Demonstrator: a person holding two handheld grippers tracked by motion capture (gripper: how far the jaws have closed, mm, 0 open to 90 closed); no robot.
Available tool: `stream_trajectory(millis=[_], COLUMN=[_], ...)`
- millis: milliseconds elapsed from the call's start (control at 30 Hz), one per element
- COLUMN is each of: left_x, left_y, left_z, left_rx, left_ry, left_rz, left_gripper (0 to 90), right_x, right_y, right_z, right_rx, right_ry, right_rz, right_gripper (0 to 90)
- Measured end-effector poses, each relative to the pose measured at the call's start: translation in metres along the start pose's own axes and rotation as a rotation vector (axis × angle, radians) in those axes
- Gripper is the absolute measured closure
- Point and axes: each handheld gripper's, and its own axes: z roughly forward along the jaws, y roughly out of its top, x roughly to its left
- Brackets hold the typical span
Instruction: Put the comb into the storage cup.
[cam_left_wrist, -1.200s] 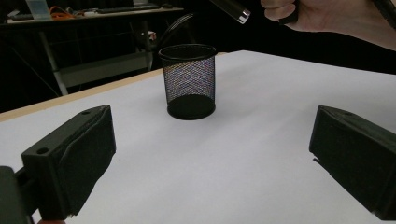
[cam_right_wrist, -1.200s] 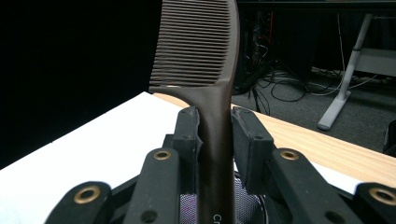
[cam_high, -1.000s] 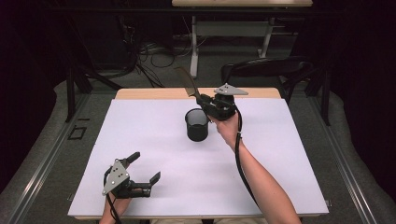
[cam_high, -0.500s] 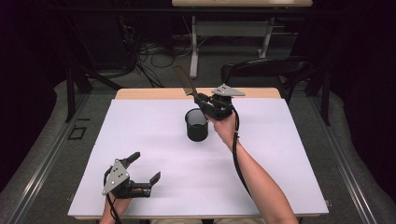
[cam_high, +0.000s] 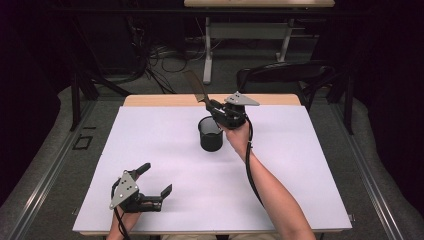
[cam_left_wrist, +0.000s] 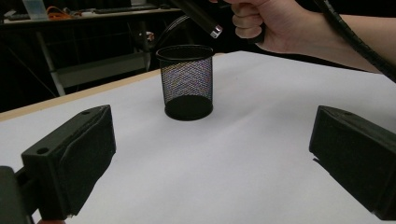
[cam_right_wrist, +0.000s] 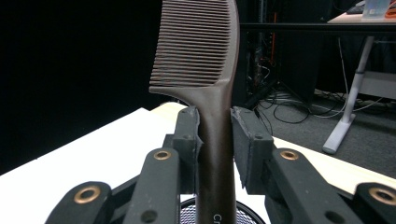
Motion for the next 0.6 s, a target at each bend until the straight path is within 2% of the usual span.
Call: stream_trajectory(millis=[600], left_x=[0.000], left_y=[0.000], left_z=[0.000], left_rx=[-0.002], left_ry=[-0.003], left_rz=[0.001], left_gripper=[0.6], right_x=[-0.001], right_y=[-0.015], right_z=[0.016], right_rx=[-0.023], right_ry=[0.025], right_rz=[-0.015], right_gripper=[72.7])
